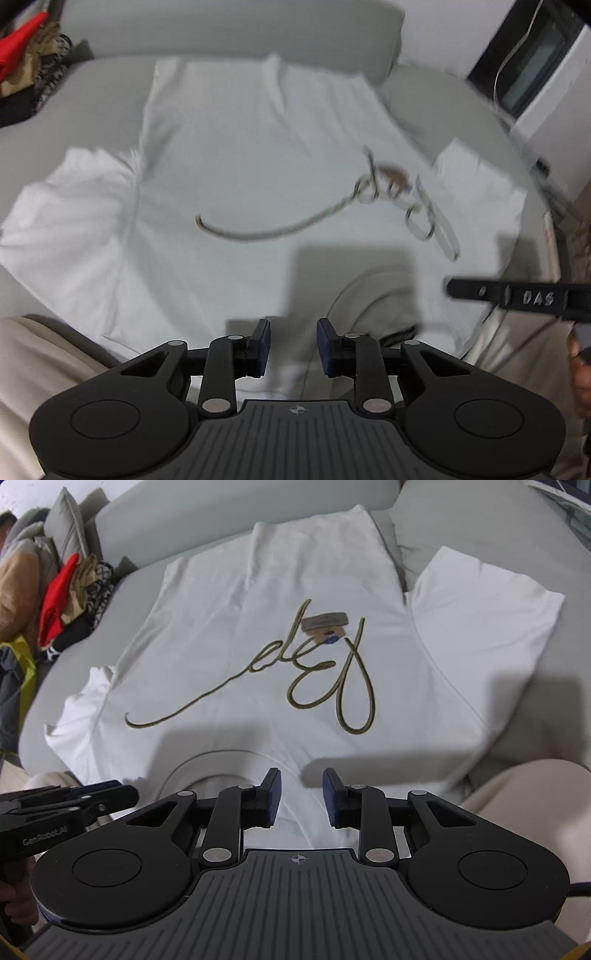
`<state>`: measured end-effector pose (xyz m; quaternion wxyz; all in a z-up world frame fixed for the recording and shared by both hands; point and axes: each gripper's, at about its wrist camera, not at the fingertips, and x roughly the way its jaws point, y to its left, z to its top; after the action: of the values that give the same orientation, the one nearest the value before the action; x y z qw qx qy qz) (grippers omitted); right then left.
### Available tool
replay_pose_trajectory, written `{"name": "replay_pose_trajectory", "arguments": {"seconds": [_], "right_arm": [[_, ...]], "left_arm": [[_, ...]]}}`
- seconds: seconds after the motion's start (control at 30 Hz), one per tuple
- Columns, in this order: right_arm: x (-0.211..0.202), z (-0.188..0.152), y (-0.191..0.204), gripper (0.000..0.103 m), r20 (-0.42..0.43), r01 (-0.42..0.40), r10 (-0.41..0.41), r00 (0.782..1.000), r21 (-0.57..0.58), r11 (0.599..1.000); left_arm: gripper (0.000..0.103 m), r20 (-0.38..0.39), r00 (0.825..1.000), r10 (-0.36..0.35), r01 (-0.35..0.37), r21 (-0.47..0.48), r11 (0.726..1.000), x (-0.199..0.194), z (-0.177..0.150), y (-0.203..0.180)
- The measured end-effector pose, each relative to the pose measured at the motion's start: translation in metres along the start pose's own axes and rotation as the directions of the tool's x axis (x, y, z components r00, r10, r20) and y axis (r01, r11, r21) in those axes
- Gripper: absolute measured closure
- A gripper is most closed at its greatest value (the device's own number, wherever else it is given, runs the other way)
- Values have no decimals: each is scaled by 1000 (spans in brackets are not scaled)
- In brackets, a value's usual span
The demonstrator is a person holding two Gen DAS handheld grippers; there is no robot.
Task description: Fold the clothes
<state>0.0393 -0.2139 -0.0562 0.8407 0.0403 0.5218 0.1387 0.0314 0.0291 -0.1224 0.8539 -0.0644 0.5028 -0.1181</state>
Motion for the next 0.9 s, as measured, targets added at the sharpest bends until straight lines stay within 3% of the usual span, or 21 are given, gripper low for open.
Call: {"name": "replay_pose_trajectory", "arguments": {"seconds": [0.1, 0.17, 0.27, 0.33, 0.37, 0.5, 0.63, 0.9], "right_arm": [[11, -9, -3, 72, -57, 13, -13, 998, 0, 1000], [12, -18, -4, 70, -93, 10, -10, 996, 0, 1000], [13, -28, -9, 68, -173, 5, 0, 985, 31, 1000], [11, -31, -15, 68, -202, -22, 40, 979, 91, 996], [10, -32, -18, 68, -215, -35, 61, 975, 121, 992], [-13, -22, -12, 45, -112, -61, 72, 991, 100, 993], [-36, -9, -2, 41, -25, -64, 66, 998, 50, 997], [-60, 3, 10, 41, 28, -74, 74, 997, -3, 997]], "left_arm": [[79, -20, 1000, 18, -17, 49, 999, 2, -8, -7], [79, -96, 995, 6, -3, 29, 1000, 6, -13, -3], [79, -229, 973, -20, 18, -11, 1000, 14, -24, 4], [79, -245, 969, -17, 14, -12, 1000, 13, -29, 6], [79, -232, 973, -15, 12, -13, 1000, 10, -29, 6], [77, -153, 988, -23, 19, -28, 999, -10, -18, 6], [69, -81, 996, -24, 22, -27, 999, -28, -10, 2], [54, 0, 1000, 5, -5, -8, 1000, -51, 7, -4]]}}
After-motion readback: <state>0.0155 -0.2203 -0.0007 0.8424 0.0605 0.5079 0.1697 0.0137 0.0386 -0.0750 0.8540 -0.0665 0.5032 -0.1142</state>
